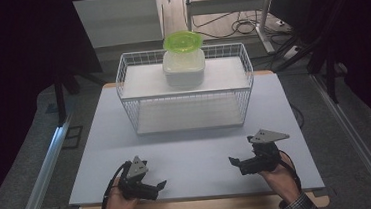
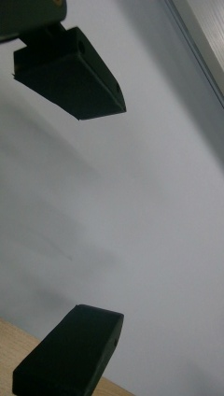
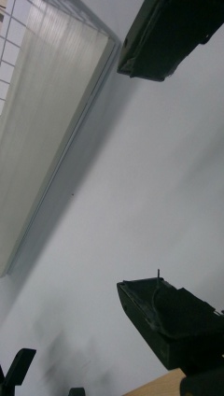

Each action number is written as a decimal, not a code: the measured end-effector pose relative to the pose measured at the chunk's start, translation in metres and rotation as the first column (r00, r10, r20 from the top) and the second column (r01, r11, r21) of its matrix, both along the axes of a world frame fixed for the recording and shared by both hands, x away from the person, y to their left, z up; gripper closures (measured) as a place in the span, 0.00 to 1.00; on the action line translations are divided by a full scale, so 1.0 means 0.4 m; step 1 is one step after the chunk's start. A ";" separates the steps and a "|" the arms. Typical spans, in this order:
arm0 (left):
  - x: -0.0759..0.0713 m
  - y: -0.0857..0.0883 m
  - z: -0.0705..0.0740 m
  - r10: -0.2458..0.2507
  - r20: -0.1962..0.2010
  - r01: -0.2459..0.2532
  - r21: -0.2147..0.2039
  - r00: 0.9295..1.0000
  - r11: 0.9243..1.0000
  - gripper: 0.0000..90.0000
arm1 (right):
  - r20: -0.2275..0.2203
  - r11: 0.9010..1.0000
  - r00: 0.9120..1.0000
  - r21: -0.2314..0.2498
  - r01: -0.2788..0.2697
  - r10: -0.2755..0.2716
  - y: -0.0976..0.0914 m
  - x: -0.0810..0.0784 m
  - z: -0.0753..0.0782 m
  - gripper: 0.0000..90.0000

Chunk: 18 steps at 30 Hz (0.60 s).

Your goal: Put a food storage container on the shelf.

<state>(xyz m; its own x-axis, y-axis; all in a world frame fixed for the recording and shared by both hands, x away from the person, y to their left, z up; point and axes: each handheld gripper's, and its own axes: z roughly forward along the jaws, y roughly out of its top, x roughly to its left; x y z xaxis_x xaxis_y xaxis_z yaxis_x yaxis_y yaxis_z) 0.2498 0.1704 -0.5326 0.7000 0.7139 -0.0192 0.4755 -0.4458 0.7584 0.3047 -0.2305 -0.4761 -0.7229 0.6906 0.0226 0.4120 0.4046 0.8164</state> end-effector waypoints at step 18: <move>0.000 -0.003 -0.003 -0.001 0.012 0.001 0.014 1.000 1.000 0.03 | 0.010 0.996 0.998 -0.058 0.062 -0.062 -0.052 -0.007 -0.041 0.00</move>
